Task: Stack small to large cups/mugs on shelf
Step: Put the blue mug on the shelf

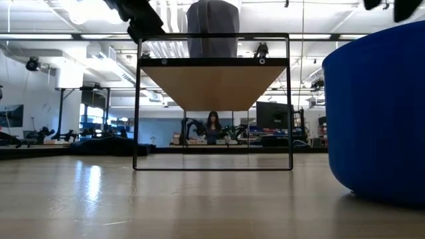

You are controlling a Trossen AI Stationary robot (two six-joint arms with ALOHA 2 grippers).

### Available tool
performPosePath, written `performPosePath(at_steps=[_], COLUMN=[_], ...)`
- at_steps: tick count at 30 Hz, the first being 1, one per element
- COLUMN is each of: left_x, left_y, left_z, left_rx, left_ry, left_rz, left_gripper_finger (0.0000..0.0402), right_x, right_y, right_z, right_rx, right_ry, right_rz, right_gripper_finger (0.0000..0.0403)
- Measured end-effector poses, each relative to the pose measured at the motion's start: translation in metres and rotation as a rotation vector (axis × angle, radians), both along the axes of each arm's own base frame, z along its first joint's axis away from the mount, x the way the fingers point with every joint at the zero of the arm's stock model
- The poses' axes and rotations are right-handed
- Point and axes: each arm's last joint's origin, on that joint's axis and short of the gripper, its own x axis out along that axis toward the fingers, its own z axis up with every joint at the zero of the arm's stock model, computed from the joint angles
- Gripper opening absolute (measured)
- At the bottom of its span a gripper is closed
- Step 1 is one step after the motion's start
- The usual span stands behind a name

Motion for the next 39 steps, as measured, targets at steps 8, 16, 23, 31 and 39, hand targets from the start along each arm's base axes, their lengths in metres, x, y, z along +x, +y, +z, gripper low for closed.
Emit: performPosePath(at_steps=[8,16,23,31,39], left_x=[0.0,0.0,0.0,0.001,0.001], left_y=[0.0,0.0,0.0,0.0,0.0], left_z=[-0.001,-0.002,-0.002,-0.003,-0.003], left_rx=[-0.006,-0.005,-0.004,0.001,0.002], left_ry=[0.004,0.006,0.008,0.005,0.005], left_rz=[0.0,0.001,0.003,0.009,0.009], left_gripper_finger=[0.013,0.013,0.013,0.013,0.013], right_x=[0.008,0.004,0.009,0.007,0.003], right_y=[0.008,0.005,0.009,0.008,0.007], right_z=[-0.023,-0.041,-0.054,-0.067,-0.072], right_rx=[0.017,0.002,0.048,0.042,0.053], right_ry=[0.072,0.114,0.082,0.098,0.133], right_rz=[0.068,0.065,0.089,0.06,0.066], right_gripper_finger=[0.0144,0.0144,0.0144,0.0139,0.0062])
